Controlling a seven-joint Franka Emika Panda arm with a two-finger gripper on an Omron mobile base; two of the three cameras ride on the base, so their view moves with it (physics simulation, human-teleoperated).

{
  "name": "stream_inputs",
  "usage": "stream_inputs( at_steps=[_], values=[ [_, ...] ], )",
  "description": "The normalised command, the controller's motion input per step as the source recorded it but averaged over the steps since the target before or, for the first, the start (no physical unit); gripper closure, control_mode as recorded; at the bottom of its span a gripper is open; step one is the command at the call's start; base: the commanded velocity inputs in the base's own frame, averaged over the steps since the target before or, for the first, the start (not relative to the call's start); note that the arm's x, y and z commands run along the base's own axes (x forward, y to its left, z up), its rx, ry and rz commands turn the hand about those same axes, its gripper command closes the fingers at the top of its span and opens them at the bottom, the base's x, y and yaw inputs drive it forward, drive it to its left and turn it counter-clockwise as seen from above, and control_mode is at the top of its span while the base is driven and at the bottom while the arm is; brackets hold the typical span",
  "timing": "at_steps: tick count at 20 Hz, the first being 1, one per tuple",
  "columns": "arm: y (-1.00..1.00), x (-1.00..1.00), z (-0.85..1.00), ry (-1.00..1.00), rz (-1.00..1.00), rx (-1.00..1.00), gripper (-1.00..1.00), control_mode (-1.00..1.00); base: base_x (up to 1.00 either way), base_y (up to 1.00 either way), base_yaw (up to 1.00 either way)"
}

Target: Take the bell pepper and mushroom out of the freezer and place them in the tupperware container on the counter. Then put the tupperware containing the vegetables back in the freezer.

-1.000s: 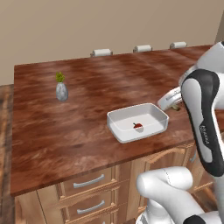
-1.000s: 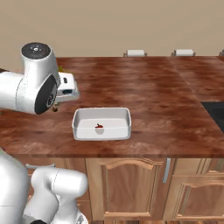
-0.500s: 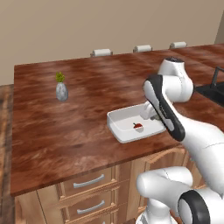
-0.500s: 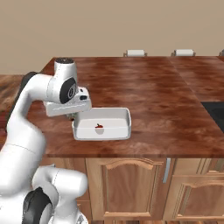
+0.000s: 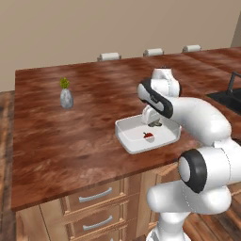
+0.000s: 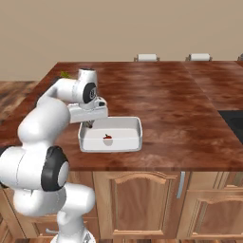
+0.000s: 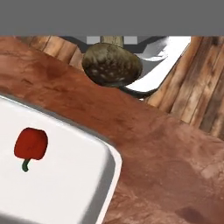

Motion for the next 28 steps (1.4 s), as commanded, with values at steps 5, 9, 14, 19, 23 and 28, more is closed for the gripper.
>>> stream_inputs(
  at_steps=[5,9,14,19,23,28],
  values=[
    [0.0,0.63,-0.57,-0.11,0.06,0.0,1.0,-1.0,0.0,0.0,0.0],
    [0.0,0.56,-0.47,-0.14,0.05,0.0,1.0,-1.0,0.0,0.0,0.0],
    [0.0,0.63,-0.54,-0.04,0.05,0.0,1.0,-1.0,0.0,0.0,0.0],
    [0.0,0.67,-0.27,0.11,0.05,0.0,1.0,-1.0,0.0,0.0,0.0],
    [0.0,0.56,-0.29,0.14,0.04,0.0,1.0,-1.0,0.0,0.0,0.0],
    [0.0,0.19,-0.4,0.02,0.01,0.0,1.0,-1.0,0.0,0.0,0.0]
  ],
)
